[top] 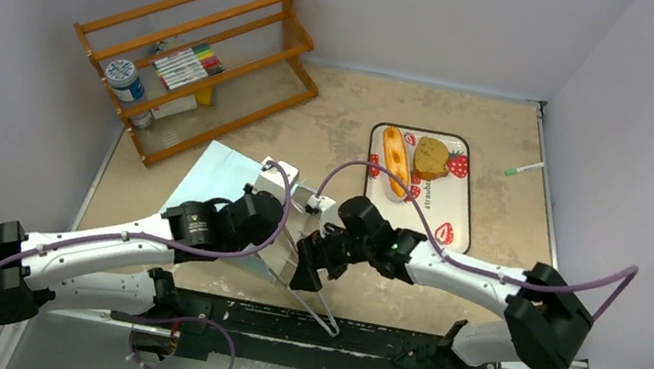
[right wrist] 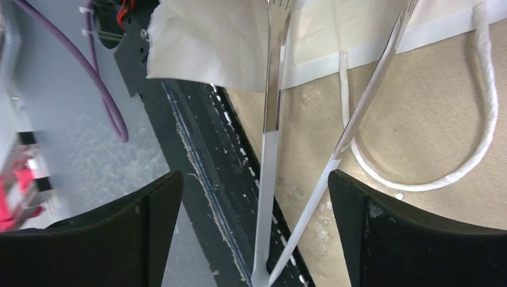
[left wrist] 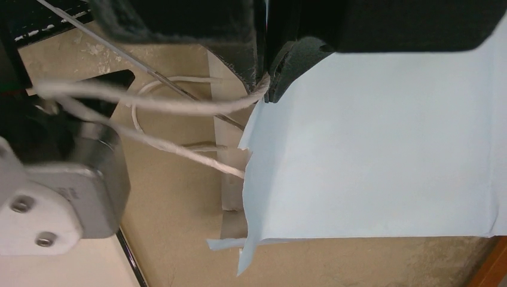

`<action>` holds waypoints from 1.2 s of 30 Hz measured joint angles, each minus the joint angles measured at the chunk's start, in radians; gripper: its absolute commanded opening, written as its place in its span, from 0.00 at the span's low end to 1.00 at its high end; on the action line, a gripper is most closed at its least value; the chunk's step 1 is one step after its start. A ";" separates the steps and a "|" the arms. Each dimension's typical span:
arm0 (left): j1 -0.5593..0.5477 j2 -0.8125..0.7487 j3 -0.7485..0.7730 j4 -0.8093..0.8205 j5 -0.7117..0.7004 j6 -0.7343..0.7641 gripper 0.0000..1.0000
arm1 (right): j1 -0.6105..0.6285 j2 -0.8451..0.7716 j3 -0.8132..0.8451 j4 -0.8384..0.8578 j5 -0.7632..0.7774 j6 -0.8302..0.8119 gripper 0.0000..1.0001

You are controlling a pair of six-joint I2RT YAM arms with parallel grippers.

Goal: Take the fake bread out of the paper bag
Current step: Pick up the clamp at the center of the board.

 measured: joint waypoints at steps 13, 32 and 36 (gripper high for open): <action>0.000 -0.002 -0.001 -0.001 0.002 0.000 0.00 | 0.188 -0.043 -0.080 -0.030 0.347 0.011 1.00; 0.000 -0.012 -0.003 0.002 0.006 -0.003 0.00 | 0.232 0.178 0.036 0.047 0.426 0.042 0.55; 0.000 -0.019 -0.003 0.000 0.006 -0.003 0.00 | 0.232 0.169 0.036 0.039 0.430 0.037 0.53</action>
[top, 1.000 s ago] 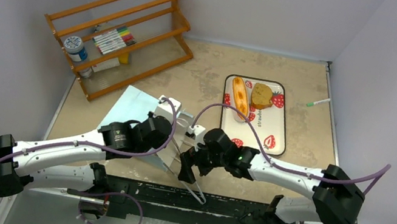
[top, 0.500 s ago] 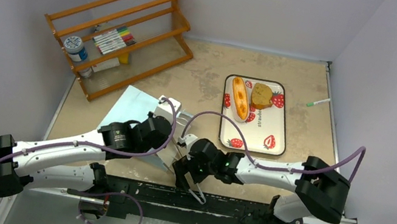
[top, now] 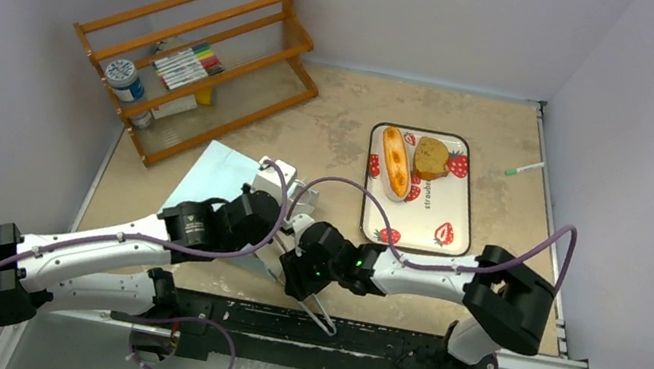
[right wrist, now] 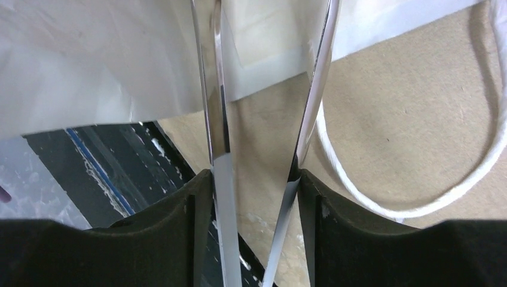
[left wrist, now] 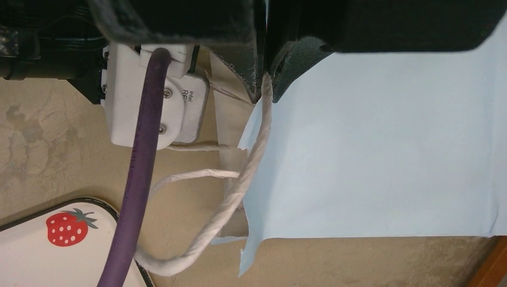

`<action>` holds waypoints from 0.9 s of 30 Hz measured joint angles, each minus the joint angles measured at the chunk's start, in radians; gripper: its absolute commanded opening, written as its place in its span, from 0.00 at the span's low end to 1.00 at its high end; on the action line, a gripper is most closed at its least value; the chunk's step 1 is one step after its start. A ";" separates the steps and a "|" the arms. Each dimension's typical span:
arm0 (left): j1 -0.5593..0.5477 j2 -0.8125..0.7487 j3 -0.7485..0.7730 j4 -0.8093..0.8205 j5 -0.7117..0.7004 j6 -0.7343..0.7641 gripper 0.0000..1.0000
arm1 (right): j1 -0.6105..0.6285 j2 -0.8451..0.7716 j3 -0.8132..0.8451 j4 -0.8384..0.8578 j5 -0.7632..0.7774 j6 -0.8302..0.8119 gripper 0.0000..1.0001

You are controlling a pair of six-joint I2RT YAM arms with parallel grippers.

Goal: Take the fake bread out of the paper bag
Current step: Pick up the clamp at the center of the board.

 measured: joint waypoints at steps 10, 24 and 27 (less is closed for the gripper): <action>0.000 -0.002 0.001 -0.006 0.000 0.000 0.00 | 0.000 -0.068 0.003 -0.080 -0.018 -0.126 0.54; 0.015 -0.007 0.008 -0.065 -0.036 0.003 0.00 | -0.014 0.038 0.138 -0.148 -0.073 -0.268 0.56; 0.022 -0.013 0.009 -0.084 -0.055 0.003 0.00 | -0.030 0.083 0.185 -0.178 -0.070 -0.266 0.56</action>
